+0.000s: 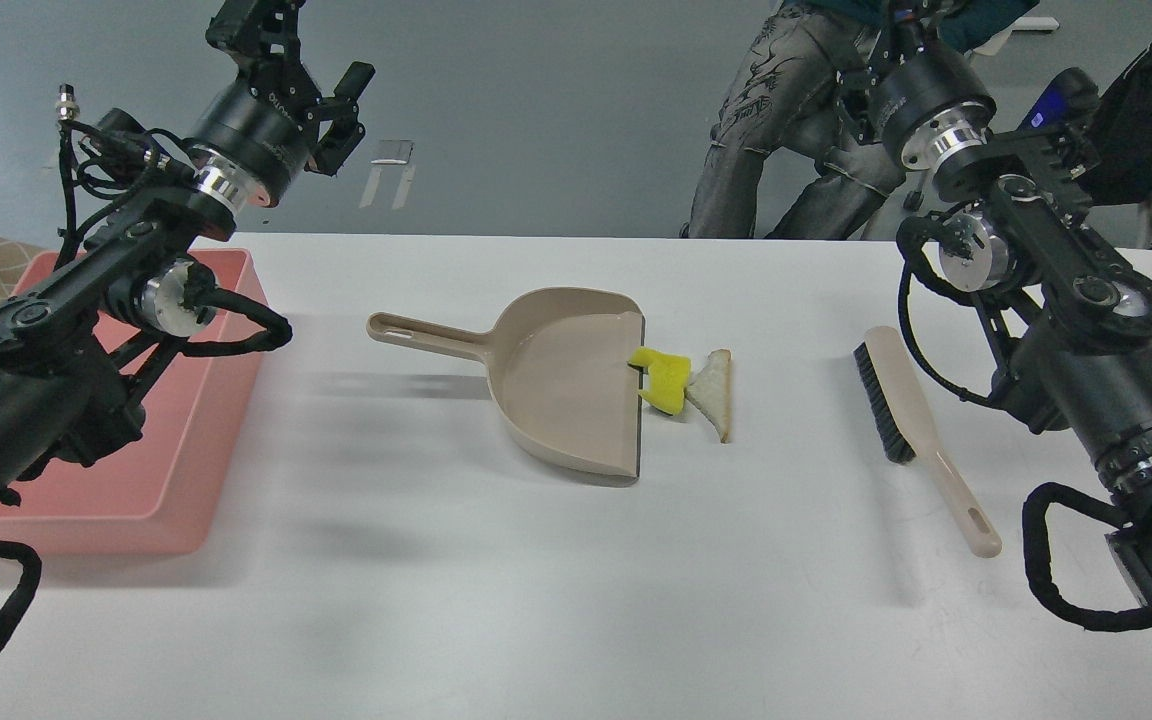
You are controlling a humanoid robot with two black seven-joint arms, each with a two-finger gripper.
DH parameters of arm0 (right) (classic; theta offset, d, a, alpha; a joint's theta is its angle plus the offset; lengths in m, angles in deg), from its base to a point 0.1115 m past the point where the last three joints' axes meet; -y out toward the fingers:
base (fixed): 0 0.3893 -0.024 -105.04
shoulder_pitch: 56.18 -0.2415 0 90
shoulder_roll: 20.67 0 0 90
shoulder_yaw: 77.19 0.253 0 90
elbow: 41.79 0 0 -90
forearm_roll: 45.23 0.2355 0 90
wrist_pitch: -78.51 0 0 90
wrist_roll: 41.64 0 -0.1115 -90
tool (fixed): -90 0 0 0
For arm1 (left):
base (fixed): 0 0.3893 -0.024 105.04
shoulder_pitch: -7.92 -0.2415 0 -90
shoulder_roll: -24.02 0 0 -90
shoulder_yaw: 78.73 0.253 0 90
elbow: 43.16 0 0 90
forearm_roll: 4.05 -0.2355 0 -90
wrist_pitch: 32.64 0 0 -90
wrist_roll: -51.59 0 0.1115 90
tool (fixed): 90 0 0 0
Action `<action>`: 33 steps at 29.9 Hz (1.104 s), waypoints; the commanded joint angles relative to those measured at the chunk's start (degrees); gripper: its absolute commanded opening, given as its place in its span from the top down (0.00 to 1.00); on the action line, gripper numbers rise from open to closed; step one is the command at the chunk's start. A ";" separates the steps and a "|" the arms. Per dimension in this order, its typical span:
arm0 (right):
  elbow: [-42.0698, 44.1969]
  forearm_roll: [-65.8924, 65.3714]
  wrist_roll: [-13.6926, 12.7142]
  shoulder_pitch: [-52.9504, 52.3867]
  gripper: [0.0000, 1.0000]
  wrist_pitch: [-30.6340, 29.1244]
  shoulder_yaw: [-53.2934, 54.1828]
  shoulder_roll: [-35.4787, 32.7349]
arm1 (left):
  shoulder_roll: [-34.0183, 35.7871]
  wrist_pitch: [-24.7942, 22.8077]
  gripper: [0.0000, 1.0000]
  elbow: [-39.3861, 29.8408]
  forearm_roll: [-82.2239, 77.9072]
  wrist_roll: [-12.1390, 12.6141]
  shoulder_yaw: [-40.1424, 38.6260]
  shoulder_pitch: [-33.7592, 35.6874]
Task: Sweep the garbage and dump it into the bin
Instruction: 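Move the left gripper from the pink bin toward the dustpan handle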
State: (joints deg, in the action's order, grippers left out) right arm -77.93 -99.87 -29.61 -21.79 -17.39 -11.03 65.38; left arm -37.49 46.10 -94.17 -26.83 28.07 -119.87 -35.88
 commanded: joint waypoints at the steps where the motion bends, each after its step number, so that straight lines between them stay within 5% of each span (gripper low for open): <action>1: -0.42 -0.02 0.19 1.37 0.00 -0.07 -0.06 -1.76 | -0.80 0.01 0.02 0.12 0.19 0.14 0.10 -0.49; 33: -3.32 1.47 0.19 5.68 0.00 -2.01 0.99 -0.46 | -3.62 -0.16 0.02 4.16 0.46 -0.66 -0.17 -1.37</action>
State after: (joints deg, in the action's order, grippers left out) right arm -81.11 -98.43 -29.53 -16.58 -19.09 -10.17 63.25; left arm -41.12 46.22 -89.84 -26.19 27.34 -120.11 -36.93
